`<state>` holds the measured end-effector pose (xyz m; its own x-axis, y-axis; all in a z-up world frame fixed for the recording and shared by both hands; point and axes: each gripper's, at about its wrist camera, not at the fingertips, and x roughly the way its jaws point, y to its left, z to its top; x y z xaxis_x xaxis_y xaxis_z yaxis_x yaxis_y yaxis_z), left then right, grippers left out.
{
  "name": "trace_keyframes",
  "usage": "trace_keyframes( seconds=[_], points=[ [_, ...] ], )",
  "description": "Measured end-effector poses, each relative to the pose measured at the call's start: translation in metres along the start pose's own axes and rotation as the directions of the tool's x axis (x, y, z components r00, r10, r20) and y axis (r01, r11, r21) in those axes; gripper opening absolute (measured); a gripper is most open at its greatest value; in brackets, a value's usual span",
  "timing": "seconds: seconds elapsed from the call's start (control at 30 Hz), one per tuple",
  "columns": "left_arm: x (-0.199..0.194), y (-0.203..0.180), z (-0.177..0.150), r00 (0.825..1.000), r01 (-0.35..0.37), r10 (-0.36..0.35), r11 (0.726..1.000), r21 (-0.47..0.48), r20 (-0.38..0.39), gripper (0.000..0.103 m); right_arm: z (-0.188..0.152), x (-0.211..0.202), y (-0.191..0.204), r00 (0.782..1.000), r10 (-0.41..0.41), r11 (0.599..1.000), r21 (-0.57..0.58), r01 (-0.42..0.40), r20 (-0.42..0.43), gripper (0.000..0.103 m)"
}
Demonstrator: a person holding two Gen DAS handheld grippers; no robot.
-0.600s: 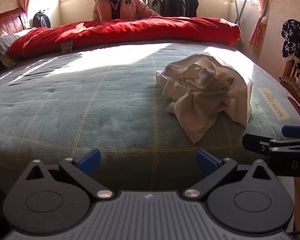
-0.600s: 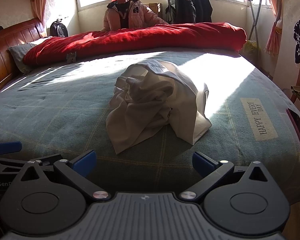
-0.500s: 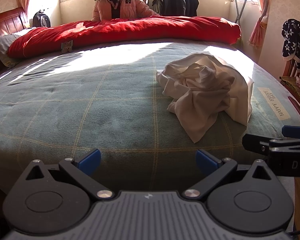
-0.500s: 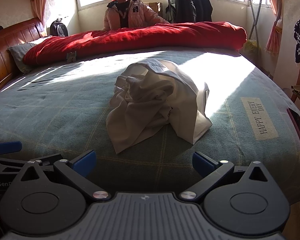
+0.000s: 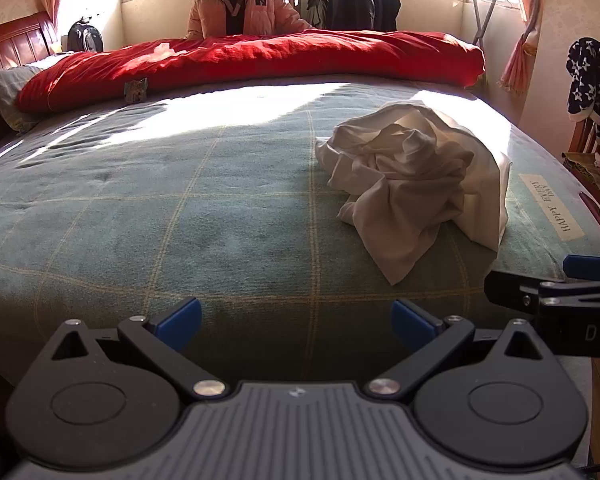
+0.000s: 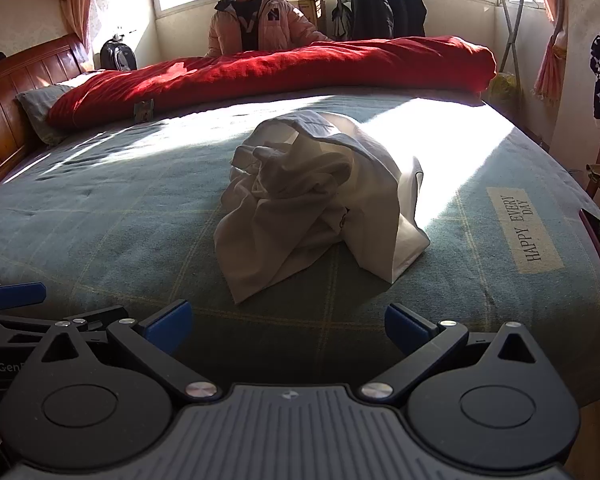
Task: Fold clothes
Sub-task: 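Move both grippers toward the crumpled white T-shirt on the bed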
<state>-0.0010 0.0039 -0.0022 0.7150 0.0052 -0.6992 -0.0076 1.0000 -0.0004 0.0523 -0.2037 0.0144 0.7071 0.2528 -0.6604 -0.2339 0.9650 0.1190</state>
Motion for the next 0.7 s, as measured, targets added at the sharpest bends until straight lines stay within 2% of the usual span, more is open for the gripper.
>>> trace_keyframes(
  seconds=[0.33, 0.7],
  points=[
    [0.001, 0.003, 0.0, 1.0, 0.018, -0.018, 1.0, -0.002, 0.005, 0.101, 0.0, 0.0, -0.002, 1.0, -0.003, 1.0, 0.003, 0.003, -0.001, 0.103],
    [0.032, 0.01, 0.01, 0.999, 0.031, -0.032, 0.999, -0.02, -0.038, 0.101, 0.009, 0.02, -0.025, 1.0, -0.015, 0.997, 0.073, 0.016, -0.006, 0.103]
  ],
)
